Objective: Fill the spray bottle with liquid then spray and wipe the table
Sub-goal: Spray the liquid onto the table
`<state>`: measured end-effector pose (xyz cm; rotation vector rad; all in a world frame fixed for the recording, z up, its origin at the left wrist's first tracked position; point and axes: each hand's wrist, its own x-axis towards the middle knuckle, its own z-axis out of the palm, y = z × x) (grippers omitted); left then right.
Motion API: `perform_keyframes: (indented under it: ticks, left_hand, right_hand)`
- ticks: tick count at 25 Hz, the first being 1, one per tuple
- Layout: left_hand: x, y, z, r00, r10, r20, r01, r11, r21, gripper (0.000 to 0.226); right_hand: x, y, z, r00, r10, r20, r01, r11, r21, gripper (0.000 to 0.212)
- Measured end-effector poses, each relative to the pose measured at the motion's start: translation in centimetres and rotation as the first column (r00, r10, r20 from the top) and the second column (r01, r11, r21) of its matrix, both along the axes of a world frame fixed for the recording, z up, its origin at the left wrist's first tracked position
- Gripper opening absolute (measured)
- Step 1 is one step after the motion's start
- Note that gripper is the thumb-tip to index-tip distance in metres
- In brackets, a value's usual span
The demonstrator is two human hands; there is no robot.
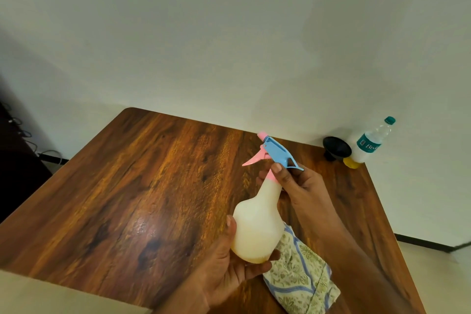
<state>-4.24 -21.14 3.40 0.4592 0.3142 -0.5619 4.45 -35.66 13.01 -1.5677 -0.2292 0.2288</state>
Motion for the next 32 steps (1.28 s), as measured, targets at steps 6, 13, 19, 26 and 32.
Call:
perform_keyframes:
  ticks: [6, 13, 19, 26, 32]
  left_hand:
    - [0.5, 0.2, -0.1, 0.994, 0.024, 0.105, -0.031, 0.997, 0.065, 0.109]
    - [0.6, -2.0, -1.4, 0.974, 0.192, 0.116, -0.211, 0.96, 0.182, 0.113]
    - [0.9, -1.4, -2.3, 0.994, 0.109, 0.005, -0.107, 0.972, 0.211, 0.117]
    - [1.3, 0.1, -1.6, 0.986, -0.154, 0.07, 0.15, 0.987, 0.054, 0.105]
    - [0.9, 1.1, -2.9, 0.991, -0.112, -0.067, 0.127, 0.945, 0.301, 0.08]
  right_hand:
    - [0.1, -1.2, 0.7, 0.985, 0.133, -0.107, -0.117, 0.983, 0.141, 0.037]
    - [-0.2, -1.2, -1.2, 0.997, -0.077, -0.015, 0.073, 0.982, -0.173, 0.041]
    - [-0.6, -1.0, -2.1, 0.992, -0.117, 0.053, 0.127, 0.946, -0.298, 0.045]
    - [1.0, -0.1, -0.6, 0.977, 0.203, -0.066, -0.197, 0.976, 0.095, 0.058]
    - [1.2, 1.3, -4.0, 0.97, 0.086, -0.228, -0.096, 0.995, -0.033, 0.074]
